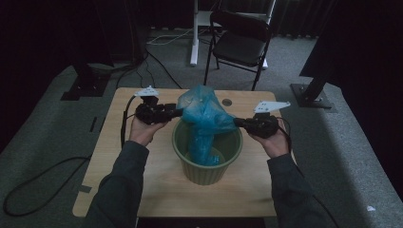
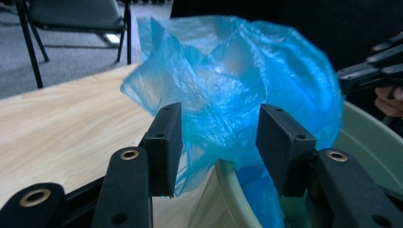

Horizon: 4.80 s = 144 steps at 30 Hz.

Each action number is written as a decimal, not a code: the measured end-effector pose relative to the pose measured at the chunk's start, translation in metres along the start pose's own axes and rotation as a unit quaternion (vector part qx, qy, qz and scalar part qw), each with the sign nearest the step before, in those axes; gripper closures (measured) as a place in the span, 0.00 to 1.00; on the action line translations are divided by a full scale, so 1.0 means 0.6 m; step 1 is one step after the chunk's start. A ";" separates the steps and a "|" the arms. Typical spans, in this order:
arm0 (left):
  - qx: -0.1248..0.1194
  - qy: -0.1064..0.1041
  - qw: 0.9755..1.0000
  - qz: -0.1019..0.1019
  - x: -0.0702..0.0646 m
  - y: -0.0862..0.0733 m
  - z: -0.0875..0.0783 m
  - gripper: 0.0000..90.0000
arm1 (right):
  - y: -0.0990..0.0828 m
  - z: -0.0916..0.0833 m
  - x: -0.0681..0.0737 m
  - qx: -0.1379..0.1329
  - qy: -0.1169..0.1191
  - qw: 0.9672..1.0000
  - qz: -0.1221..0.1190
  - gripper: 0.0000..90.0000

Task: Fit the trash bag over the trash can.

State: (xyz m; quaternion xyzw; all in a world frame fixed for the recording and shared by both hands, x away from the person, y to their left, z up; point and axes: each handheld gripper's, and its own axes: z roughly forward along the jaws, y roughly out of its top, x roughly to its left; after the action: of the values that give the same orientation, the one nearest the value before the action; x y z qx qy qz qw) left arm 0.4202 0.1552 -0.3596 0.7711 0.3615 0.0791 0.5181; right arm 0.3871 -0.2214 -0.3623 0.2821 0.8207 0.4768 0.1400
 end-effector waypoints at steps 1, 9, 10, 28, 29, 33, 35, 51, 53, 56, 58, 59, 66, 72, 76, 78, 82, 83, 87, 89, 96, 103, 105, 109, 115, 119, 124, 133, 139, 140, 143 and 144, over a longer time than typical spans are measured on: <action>0.004 0.001 1.000 0.002 -0.001 -0.001 0.003 0.60 | 0.000 0.000 0.001 0.000 0.000 1.000 -0.001 1.00; 0.012 0.014 1.000 0.014 -0.008 -0.015 -0.009 0.98 | -0.008 -0.009 -0.001 0.003 -0.002 1.000 -0.002 1.00; 0.012 0.017 1.000 0.017 -0.009 -0.017 -0.013 0.99 | -0.009 -0.010 -0.002 0.004 -0.003 1.000 -0.002 1.00; 0.019 0.028 0.999 0.027 -0.027 -0.096 -0.064 0.99 | -0.039 -0.042 0.012 0.011 0.010 1.000 -0.009 1.00; 0.019 0.028 0.999 0.027 -0.027 -0.096 -0.064 0.99 | -0.039 -0.042 0.012 0.011 0.010 1.000 -0.009 1.00; 0.020 0.022 0.999 0.031 -0.036 -0.110 -0.074 0.99 | -0.049 -0.050 0.019 0.012 0.018 1.000 -0.010 1.00; 0.019 0.020 0.999 0.031 -0.044 -0.120 -0.079 0.99 | -0.054 -0.054 0.022 0.013 0.024 1.000 -0.008 1.00; 0.023 -0.007 0.999 0.034 -0.080 -0.151 -0.081 0.99 | -0.080 -0.071 0.047 0.036 0.068 0.997 -0.012 1.00; 0.023 -0.010 0.999 0.032 -0.078 -0.151 -0.078 0.99 | -0.079 -0.070 0.046 0.032 0.067 0.997 -0.010 1.00; 0.022 -0.007 0.999 0.029 -0.076 -0.150 -0.069 0.99 | -0.079 -0.067 0.042 0.030 0.066 0.997 -0.005 1.00; 0.020 -0.003 0.999 0.026 -0.074 -0.148 -0.061 0.99 | -0.078 -0.064 0.038 0.026 0.064 0.998 0.000 1.00; 0.019 -0.003 1.000 0.021 -0.072 -0.146 -0.057 0.99 | -0.077 -0.062 0.035 0.024 0.062 0.998 0.001 1.00; 0.015 0.003 1.000 0.011 -0.057 -0.141 -0.050 0.92 | -0.079 -0.057 0.022 0.021 0.057 0.998 0.013 0.98; 0.005 0.016 1.000 0.006 -0.049 -0.145 -0.077 0.84 | -0.067 -0.070 0.023 -0.001 0.056 0.998 0.013 0.83; -0.004 0.023 1.000 0.012 -0.048 -0.140 -0.096 0.78 | -0.048 -0.074 0.023 -0.015 0.060 0.998 0.016 0.75; -0.009 0.021 1.000 0.012 -0.048 -0.138 -0.104 0.76 | -0.041 -0.073 0.024 -0.022 0.061 0.998 0.015 0.73; -0.017 0.017 1.000 0.018 -0.050 -0.133 -0.114 0.71 | -0.030 -0.073 0.024 -0.032 0.058 0.998 0.017 0.70; -0.017 0.017 1.000 0.018 -0.050 -0.133 -0.114 0.71 | -0.026 -0.073 0.023 -0.036 0.057 0.998 0.020 0.70; -0.037 0.016 0.999 0.020 -0.047 -0.117 -0.126 0.67 | -0.012 -0.075 0.021 -0.050 0.054 0.997 0.023 0.67; -0.041 0.017 0.999 0.020 -0.045 -0.112 -0.128 0.65 | -0.007 -0.077 0.020 -0.054 0.051 0.997 0.024 0.66; -0.047 0.021 0.998 0.023 -0.043 -0.109 -0.136 0.60 | -0.004 -0.089 0.016 -0.064 0.034 0.997 0.029 0.60; -0.063 0.024 0.998 0.019 -0.036 -0.094 -0.137 0.55 | 0.003 -0.093 0.015 -0.080 0.024 0.996 0.035 0.53; -0.065 0.024 0.998 0.012 -0.029 -0.087 -0.133 0.53 | 0.008 -0.090 0.013 -0.082 0.024 0.996 0.038 0.53; -0.059 0.025 0.998 -0.001 -0.014 -0.075 -0.117 0.52 | 0.019 -0.073 0.009 -0.072 0.024 0.996 0.037 0.52; -0.055 0.025 0.998 -0.019 0.004 -0.064 -0.094 0.51 | 0.036 -0.039 -0.003 -0.053 0.025 0.998 0.037 0.52; -0.043 0.025 0.998 -0.029 0.008 -0.059 -0.076 0.50 | 0.046 -0.013 -0.016 -0.043 0.024 0.998 0.047 0.52; -0.031 0.026 0.999 -0.030 0.002 -0.057 -0.059 0.52 | 0.056 0.022 -0.023 -0.030 0.029 0.998 0.056 0.51; -0.015 0.026 0.999 -0.016 -0.022 -0.062 -0.059 0.98 | 0.044 0.028 -0.010 -0.013 0.062 0.998 0.028 0.94; -0.027 0.017 1.000 0.002 -0.048 -0.081 -0.076 0.99 | 0.023 0.001 0.004 -0.015 0.074 0.997 0.022 0.99; -0.027 0.014 1.000 0.008 -0.053 -0.085 -0.077 0.99 | 0.019 -0.004 0.007 -0.015 0.075 0.997 0.019 0.99; -0.035 0.005 0.999 0.023 -0.068 -0.100 -0.083 0.99 | 0.006 -0.017 0.017 -0.016 0.084 0.996 0.016 0.99; -0.035 0.005 0.999 0.023 -0.068 -0.100 -0.083 0.99 | 0.001 -0.021 0.021 -0.015 0.086 0.996 0.015 0.99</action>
State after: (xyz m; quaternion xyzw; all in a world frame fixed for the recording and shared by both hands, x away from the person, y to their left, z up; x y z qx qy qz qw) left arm 0.3375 0.1782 -0.3784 0.7604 0.3432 0.1074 0.5408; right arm 0.3709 -0.2223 -0.3549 0.2499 0.8185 0.5131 0.0661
